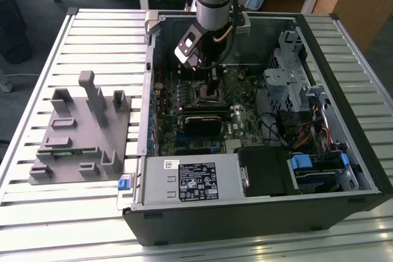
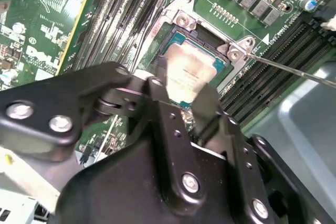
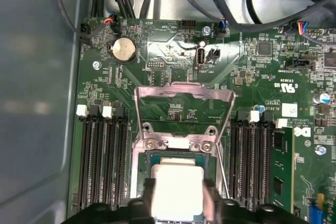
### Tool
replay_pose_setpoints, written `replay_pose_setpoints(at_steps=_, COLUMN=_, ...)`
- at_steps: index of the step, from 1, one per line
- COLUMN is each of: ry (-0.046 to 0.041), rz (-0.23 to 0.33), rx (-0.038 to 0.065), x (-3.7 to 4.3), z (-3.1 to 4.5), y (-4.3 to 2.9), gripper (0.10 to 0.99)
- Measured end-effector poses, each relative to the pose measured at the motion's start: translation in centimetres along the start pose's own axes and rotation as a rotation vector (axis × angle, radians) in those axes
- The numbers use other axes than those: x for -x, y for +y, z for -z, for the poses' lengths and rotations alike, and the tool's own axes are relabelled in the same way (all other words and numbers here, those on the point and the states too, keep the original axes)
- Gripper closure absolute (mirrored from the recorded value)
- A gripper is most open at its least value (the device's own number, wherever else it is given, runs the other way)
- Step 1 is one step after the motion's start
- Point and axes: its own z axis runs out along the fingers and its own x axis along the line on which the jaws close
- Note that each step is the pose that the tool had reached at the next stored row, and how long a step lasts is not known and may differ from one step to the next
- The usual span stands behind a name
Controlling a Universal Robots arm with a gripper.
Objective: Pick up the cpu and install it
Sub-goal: 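Place the cpu into insertion slot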
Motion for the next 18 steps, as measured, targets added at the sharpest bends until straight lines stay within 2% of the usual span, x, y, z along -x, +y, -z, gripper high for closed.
replay_pose_setpoints(at_steps=3, ry=0.0, rz=0.0, rx=0.0, x=0.0, z=0.26, y=0.02, gripper=0.741)
replay_pose_setpoints(at_steps=4, ry=0.0, rz=0.0, rx=0.0, x=-0.01, z=0.33, y=0.02, gripper=0.741)
replay_pose_setpoints(at_steps=6, ry=0.0001, rz=0.0, rx=0.0, x=-0.01, z=0.44, y=0.03, gripper=0.859)
replay_pose_setpoints(at_steps=7, ry=0.0, rz=0.0, rx=0.0, x=-0.01, z=0.5, y=0.03, gripper=0.859)
replay_pose_setpoints(at_steps=9, ry=0.0, rz=0.0, rx=0.0, x=-0.01, z=0.61, y=0.04, gripper=0.976)
replay_pose_setpoints(at_steps=18, ry=0.0, rz=0.0, rx=-0.001, x=-0.02, z=1.32, y=0.09, gripper=0.98)
